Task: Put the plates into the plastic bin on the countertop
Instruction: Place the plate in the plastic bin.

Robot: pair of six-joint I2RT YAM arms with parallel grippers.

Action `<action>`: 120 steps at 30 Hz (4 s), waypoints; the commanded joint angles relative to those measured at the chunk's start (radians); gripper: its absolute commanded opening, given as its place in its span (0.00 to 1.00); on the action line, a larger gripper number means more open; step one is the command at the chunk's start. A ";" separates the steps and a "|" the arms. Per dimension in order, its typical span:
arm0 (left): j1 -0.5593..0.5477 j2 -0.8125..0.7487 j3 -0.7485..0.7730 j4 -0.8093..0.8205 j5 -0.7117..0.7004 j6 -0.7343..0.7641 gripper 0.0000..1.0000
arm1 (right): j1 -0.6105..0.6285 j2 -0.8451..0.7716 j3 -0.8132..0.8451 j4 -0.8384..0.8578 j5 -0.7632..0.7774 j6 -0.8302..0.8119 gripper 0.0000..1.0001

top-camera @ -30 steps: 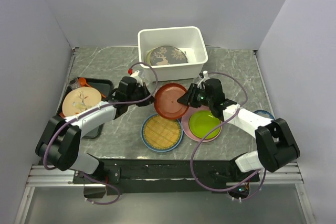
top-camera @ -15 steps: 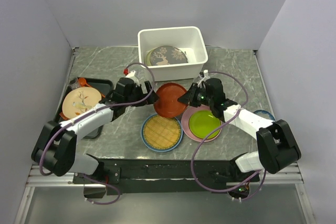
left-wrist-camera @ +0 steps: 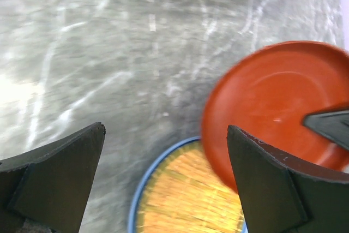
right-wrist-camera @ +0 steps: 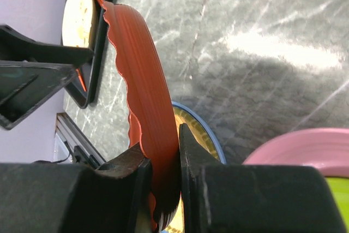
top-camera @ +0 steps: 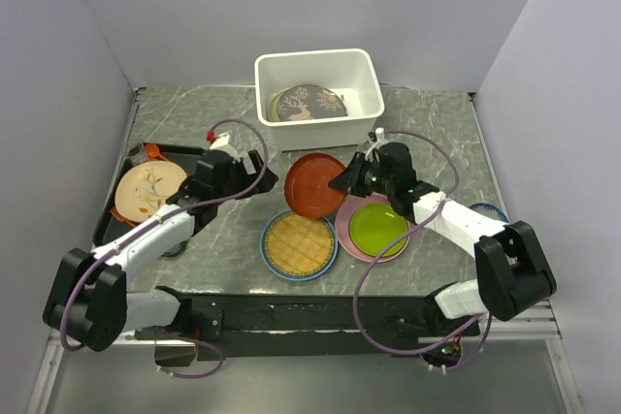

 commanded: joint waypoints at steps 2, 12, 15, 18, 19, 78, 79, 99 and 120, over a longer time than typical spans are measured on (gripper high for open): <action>0.075 -0.082 -0.059 0.033 0.012 -0.025 0.99 | -0.001 0.000 0.085 0.006 -0.004 -0.028 0.00; 0.134 -0.034 -0.074 0.044 0.081 -0.022 0.99 | -0.027 0.017 0.171 0.010 -0.074 -0.018 0.00; 0.134 -0.008 -0.076 0.064 0.100 -0.027 0.99 | -0.038 0.018 0.202 0.001 -0.085 -0.020 0.00; 0.132 0.028 -0.073 0.093 0.132 -0.032 0.99 | -0.047 0.021 0.252 -0.034 -0.073 -0.035 0.00; 0.132 0.041 -0.070 0.105 0.156 -0.030 0.99 | -0.050 0.023 0.280 -0.040 -0.071 -0.037 0.00; 0.132 0.073 -0.099 0.168 0.229 -0.073 0.99 | -0.177 0.771 1.400 -0.419 -0.070 -0.045 0.00; 0.132 0.075 -0.097 0.168 0.230 -0.073 0.99 | -0.177 0.777 1.405 -0.419 -0.068 -0.043 0.00; 0.132 0.090 -0.070 0.141 0.245 -0.047 0.99 | -0.180 0.920 1.487 -0.402 -0.028 -0.018 0.00; 0.132 0.118 -0.045 0.122 0.256 -0.030 0.99 | -0.180 0.997 1.497 -0.367 -0.028 0.006 0.05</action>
